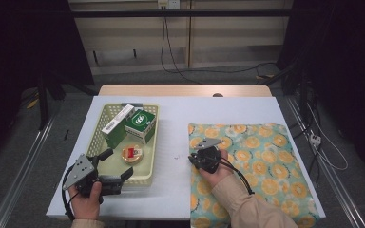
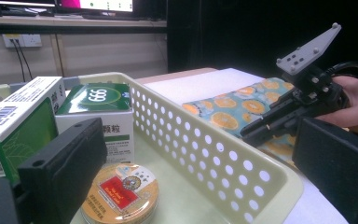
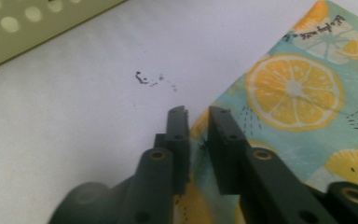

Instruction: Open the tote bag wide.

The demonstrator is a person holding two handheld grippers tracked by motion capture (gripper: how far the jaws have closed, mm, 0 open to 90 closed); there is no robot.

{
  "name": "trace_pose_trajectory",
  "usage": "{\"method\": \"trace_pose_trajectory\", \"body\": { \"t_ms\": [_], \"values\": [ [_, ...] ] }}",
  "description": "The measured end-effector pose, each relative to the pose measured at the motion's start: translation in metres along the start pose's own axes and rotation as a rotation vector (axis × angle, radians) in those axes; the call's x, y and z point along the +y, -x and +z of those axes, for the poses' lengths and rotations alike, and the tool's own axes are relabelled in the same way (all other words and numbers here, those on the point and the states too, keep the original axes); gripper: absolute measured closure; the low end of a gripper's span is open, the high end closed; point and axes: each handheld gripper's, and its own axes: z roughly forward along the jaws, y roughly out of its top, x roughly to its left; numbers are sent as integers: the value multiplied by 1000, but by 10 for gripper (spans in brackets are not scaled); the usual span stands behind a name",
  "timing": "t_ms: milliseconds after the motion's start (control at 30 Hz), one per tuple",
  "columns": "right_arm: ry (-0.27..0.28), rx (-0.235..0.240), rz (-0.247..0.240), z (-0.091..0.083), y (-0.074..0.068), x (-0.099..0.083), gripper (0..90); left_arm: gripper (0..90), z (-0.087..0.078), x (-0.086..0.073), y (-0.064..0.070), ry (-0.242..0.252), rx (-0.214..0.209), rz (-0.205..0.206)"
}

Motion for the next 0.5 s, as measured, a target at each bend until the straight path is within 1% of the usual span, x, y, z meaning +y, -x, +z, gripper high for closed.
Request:
{"method": "trace_pose_trajectory", "body": {
  "t_ms": [33,67,100,133,167,233,267,300,333,400,433,467,500],
  "values": [
    [0,0,0,0,0,0,851,26,0,0,-1,2,0,5],
    [1,6,12,1,4,0,897,26,-1,0,0,2,0,-3],
    [1,6,12,1,4,0,897,26,-1,0,-1,3,1,-1],
    [-3,29,42,1,8,1,900,26,-1,0,-1,4,2,-1],
    [-11,36,54,1,10,3,900,26,-1,0,-1,4,2,-3],
    [-13,32,58,2,13,5,900,26,0,0,0,5,-1,-6],
    [-13,32,58,2,13,5,900,26,1,0,-1,0,-5,6],
    [-10,37,75,2,19,7,900,26,1,0,0,1,-4,3],
    [-10,37,75,2,19,7,900,26,1,0,0,-1,-4,5],
    [2,36,84,1,29,13,900,26,2,0,0,-2,-5,4],
    [2,36,84,1,29,13,900,26,2,0,0,-2,-5,4],
    [10,51,108,1,36,17,900,26,2,0,0,0,-6,-1],
    [16,46,114,1,40,20,900,26,2,0,0,0,-6,-1]
  ]
}}
